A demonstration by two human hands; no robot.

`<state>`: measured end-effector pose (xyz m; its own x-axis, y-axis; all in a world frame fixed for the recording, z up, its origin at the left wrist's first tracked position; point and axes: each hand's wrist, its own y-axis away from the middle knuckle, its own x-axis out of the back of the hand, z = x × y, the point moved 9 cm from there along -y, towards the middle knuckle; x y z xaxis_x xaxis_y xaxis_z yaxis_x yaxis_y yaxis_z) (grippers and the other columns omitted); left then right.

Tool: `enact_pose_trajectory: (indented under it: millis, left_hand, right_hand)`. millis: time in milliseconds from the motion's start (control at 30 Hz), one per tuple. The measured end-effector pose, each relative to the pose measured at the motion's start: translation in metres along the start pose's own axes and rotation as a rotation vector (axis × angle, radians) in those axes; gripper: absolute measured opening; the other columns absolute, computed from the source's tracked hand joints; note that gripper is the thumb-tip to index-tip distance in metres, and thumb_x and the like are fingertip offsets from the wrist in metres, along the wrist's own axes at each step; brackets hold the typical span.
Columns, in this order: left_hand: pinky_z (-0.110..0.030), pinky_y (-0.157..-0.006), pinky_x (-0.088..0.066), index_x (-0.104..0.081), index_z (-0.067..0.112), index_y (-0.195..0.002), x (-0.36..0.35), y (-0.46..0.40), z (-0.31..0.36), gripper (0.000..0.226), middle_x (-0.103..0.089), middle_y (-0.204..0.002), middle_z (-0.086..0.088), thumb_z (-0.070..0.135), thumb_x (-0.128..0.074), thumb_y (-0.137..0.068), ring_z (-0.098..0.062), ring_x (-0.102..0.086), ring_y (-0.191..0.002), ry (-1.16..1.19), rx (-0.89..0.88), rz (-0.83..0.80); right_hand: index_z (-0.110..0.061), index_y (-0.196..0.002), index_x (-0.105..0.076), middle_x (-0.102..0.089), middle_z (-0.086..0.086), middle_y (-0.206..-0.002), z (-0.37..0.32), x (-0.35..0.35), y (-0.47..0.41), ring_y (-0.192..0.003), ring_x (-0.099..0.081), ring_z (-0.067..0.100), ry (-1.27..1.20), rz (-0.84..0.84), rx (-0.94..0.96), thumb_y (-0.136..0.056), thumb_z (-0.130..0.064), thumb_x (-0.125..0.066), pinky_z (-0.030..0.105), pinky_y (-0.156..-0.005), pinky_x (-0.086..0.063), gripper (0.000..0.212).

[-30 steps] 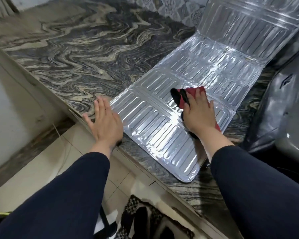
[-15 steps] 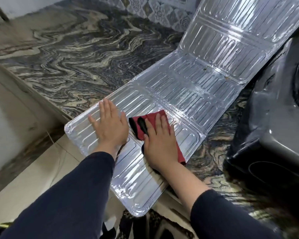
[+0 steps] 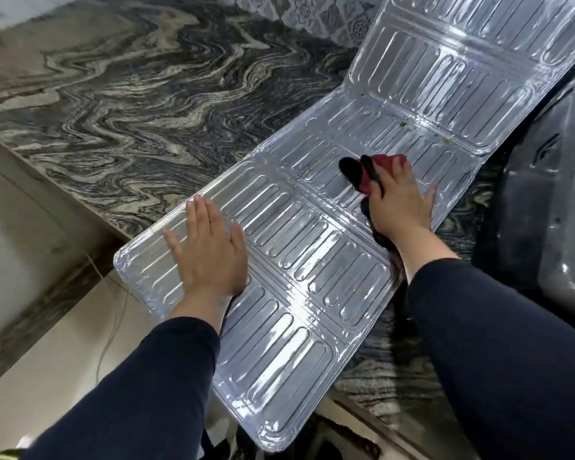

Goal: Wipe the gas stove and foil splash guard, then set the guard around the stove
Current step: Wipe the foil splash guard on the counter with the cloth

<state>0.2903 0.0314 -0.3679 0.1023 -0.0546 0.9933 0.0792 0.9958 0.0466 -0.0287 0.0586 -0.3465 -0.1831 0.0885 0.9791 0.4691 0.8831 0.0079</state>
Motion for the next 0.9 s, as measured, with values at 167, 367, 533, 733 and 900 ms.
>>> enact_pose_trajectory:
  millis: [167,367,533,733,900]
  left_hand:
    - [-0.060,-0.116,0.002,0.008,0.009,-0.151,0.000,-0.001,0.001,0.064,0.012,-0.161,-0.005,0.044,-0.004,-0.099,-0.018,0.012,-0.148,0.016,0.000,-0.028]
    - [-0.060,-0.113,0.008,0.001,0.010,-0.153,0.026,-0.009,-0.016,0.070,0.007,-0.162,-0.003,0.032,-0.029,-0.093,-0.017,0.009,-0.149,0.121,0.092,-0.029]
    - [-0.057,-0.115,0.008,0.000,0.008,-0.153,0.037,-0.027,-0.002,0.068,0.007,-0.162,-0.006,0.029,-0.028,-0.095,-0.019,0.009,-0.149,0.108,0.055,-0.052]
    - [-0.057,-0.117,0.007,0.006,0.009,-0.152,0.016,-0.041,0.004,0.062,0.012,-0.161,-0.005,0.037,-0.011,-0.099,-0.018,0.013,-0.149,0.091,0.010,-0.082]
    - [-0.054,-0.116,0.010,0.007,0.011,-0.152,0.010,-0.043,0.001,0.059,0.015,-0.161,-0.002,0.036,-0.006,-0.100,-0.016,0.016,-0.148,0.068,-0.019,-0.025]
  right_hand:
    - [-0.029,-0.149,-0.019,-0.005,0.002,-0.161,0.000,0.001,-0.005,-0.148,0.002,0.017,0.060,-0.026,-0.019,-0.098,-0.042,-0.016,0.057,-0.115,0.010,0.053]
    - [-0.031,-0.148,-0.020,-0.006,0.002,-0.161,-0.049,-0.011,0.045,-0.148,0.003,0.018,0.044,-0.044,0.133,-0.099,-0.041,-0.016,0.054,-0.116,0.009,0.051]
    - [-0.034,-0.148,-0.017,-0.003,0.002,-0.161,-0.078,-0.020,0.080,-0.148,0.007,0.019,0.010,-0.071,0.200,-0.099,-0.040,-0.016,0.048,-0.116,0.011,0.050]
    - [-0.037,-0.148,-0.018,-0.004,0.000,-0.161,-0.109,-0.024,0.115,-0.148,0.007,0.020,-0.003,-0.081,0.329,-0.092,-0.046,-0.004,0.049,-0.114,0.017,0.059]
    - [-0.038,-0.147,-0.021,-0.008,-0.010,-0.159,-0.156,-0.030,0.102,-0.147,0.007,0.013,-0.034,-0.132,0.620,-0.097,-0.045,-0.015,0.054,-0.113,0.013,0.050]
